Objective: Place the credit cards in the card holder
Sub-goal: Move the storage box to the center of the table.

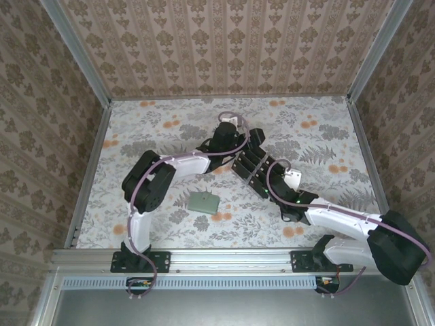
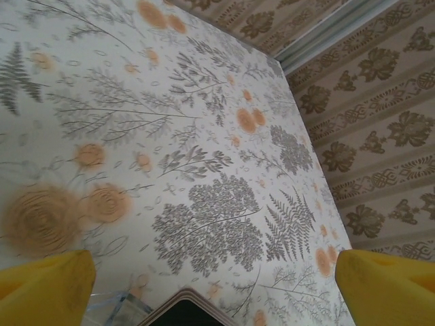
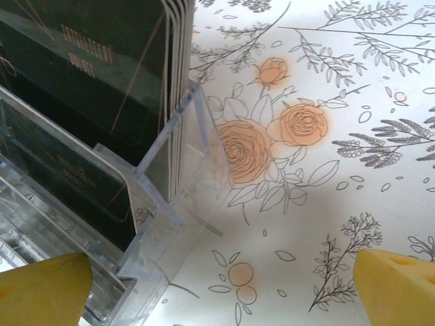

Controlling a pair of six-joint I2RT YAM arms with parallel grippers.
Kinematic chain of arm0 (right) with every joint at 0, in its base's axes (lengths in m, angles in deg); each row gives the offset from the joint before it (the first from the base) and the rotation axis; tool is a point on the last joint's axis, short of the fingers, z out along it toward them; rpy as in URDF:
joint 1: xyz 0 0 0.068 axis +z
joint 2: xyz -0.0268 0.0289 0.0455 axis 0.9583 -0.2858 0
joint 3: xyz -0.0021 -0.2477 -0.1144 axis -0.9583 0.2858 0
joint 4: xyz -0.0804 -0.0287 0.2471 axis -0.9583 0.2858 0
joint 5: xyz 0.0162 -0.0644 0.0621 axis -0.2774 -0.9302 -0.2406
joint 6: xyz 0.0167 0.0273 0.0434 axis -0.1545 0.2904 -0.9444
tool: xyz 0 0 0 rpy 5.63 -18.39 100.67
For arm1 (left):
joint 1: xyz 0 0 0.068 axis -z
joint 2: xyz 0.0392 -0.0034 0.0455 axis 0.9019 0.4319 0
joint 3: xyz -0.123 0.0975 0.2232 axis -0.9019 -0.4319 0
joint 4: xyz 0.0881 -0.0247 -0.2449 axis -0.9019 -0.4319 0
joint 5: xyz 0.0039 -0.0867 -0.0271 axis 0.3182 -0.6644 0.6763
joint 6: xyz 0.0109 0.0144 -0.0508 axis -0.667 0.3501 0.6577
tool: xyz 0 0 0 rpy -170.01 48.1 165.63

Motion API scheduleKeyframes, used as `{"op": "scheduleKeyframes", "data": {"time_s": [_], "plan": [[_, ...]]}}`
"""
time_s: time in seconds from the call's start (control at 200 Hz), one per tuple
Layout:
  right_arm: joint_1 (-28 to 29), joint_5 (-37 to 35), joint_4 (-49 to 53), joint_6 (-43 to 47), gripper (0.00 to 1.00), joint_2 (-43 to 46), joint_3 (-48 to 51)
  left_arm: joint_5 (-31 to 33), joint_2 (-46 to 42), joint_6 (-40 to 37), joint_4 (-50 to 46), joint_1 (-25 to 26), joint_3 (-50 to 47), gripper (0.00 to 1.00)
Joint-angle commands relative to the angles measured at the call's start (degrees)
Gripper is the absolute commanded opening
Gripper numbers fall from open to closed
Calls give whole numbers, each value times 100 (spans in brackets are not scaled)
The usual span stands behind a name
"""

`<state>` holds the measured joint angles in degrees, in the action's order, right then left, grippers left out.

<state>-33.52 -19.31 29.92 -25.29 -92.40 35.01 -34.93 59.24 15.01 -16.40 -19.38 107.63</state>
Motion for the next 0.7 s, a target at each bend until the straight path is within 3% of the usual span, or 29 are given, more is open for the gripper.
{"op": "scheduleKeyframes", "data": {"time_s": [0.0,0.31,0.695], "plan": [[-150,-92,38,-263,100,54,125,-344,275,103,-63,65,493,100],[-267,186,236,-86,100,161,-145,-569,544,-122,-354,-172,1127,100],[-244,1022,993,919,97,1829,-547,-635,-728,-267,-178,-942,-87,100]]}}
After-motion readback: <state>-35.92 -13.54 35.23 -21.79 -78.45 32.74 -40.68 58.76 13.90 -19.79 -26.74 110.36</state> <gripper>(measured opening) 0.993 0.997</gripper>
